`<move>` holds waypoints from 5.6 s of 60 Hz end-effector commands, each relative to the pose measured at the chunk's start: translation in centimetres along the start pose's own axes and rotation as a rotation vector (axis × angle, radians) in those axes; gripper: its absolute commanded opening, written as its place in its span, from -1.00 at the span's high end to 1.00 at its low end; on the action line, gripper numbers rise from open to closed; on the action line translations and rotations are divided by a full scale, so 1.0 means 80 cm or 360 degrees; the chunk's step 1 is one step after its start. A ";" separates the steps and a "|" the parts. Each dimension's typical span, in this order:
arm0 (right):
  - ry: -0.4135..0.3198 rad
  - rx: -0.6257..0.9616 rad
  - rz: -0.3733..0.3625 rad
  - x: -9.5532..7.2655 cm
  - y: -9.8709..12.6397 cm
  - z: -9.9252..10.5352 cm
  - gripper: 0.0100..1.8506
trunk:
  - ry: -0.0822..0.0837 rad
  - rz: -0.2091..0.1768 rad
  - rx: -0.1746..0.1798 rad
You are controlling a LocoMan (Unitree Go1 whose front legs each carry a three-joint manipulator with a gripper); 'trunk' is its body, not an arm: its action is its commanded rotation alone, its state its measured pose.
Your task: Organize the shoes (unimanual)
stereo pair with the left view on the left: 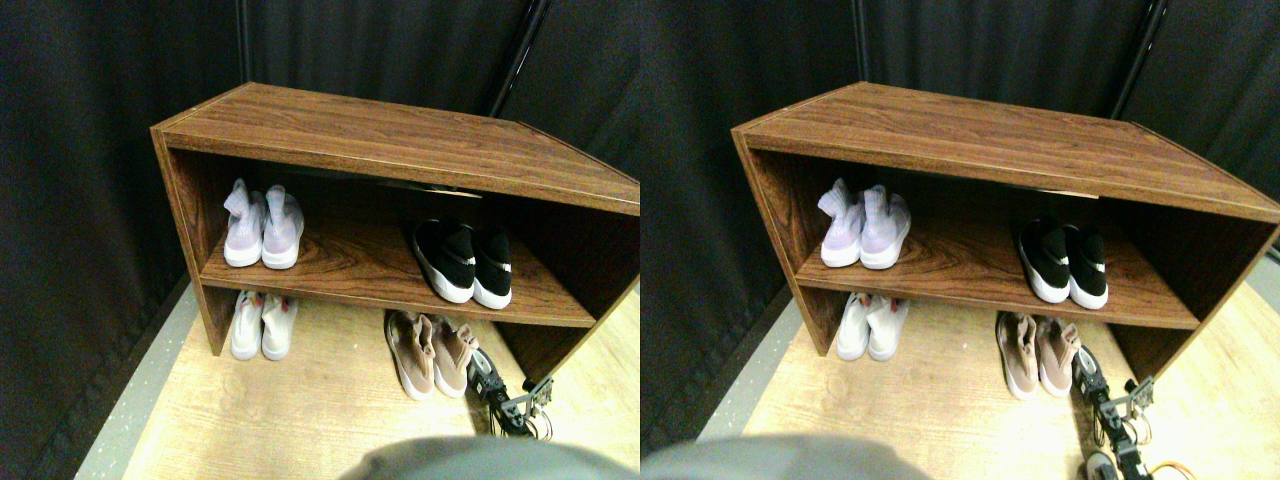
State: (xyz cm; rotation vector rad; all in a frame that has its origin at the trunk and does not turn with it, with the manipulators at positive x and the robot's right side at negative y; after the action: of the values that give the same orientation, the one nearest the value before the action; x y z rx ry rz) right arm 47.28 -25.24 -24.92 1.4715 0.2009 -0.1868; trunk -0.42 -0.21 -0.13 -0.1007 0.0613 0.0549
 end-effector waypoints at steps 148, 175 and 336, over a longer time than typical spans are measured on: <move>0.0190 -0.0391 0.0818 -0.190 0.162 -0.032 0.94 | -0.0147 -0.0141 0.0042; 0.0155 -0.0384 0.0801 -0.186 0.161 -0.032 0.94 | -0.0134 -0.0146 0.0046; 0.0101 -0.0265 0.0563 -0.066 0.172 -0.027 -0.44 | -0.0122 -0.0082 0.0015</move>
State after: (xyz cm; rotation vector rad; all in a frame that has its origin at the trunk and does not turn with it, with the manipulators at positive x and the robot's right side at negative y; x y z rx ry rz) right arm 46.22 -21.89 -12.03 1.3137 0.0476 0.1041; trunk -0.39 -0.25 -0.33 -0.0834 -0.0349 0.0001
